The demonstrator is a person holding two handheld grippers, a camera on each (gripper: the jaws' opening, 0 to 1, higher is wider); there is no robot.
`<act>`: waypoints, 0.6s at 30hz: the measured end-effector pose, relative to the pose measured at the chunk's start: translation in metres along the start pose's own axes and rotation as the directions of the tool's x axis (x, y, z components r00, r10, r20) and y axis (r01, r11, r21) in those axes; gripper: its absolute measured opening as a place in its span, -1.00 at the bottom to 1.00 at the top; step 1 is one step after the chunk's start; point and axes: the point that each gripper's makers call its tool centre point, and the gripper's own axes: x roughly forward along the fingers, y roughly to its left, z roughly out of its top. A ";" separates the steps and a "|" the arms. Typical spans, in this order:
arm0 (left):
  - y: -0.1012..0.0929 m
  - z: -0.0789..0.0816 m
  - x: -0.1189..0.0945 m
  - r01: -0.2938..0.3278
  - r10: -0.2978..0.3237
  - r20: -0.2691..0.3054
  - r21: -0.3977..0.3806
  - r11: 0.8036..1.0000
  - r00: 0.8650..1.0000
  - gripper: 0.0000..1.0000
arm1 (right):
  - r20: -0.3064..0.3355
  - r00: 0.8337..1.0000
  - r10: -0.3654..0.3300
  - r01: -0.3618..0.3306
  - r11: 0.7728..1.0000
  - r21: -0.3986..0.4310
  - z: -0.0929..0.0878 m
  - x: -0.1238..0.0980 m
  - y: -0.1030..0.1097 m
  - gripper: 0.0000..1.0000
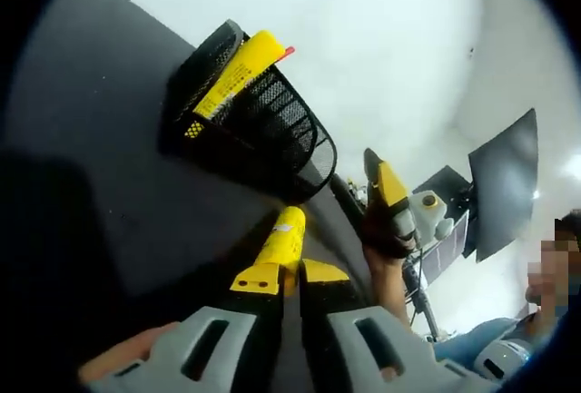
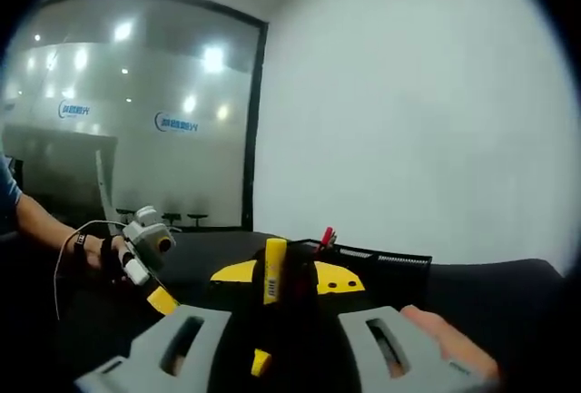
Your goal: Pick up pens and glue sticks and place them into the holder.
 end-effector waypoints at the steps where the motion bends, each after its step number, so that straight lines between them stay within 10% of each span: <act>1: -0.001 0.001 0.000 0.006 -0.006 0.005 -0.017 1.000 1.000 -0.85 | 0.000 1.000 -0.001 0.001 1.000 0.000 0.000 0.000 -0.001 -0.62; 18: -0.024 0.002 -0.001 0.113 -0.099 0.115 -0.124 0.986 0.988 -0.86 | 0.044 0.999 -0.030 0.026 0.995 0.092 0.006 -0.001 -0.016 -0.63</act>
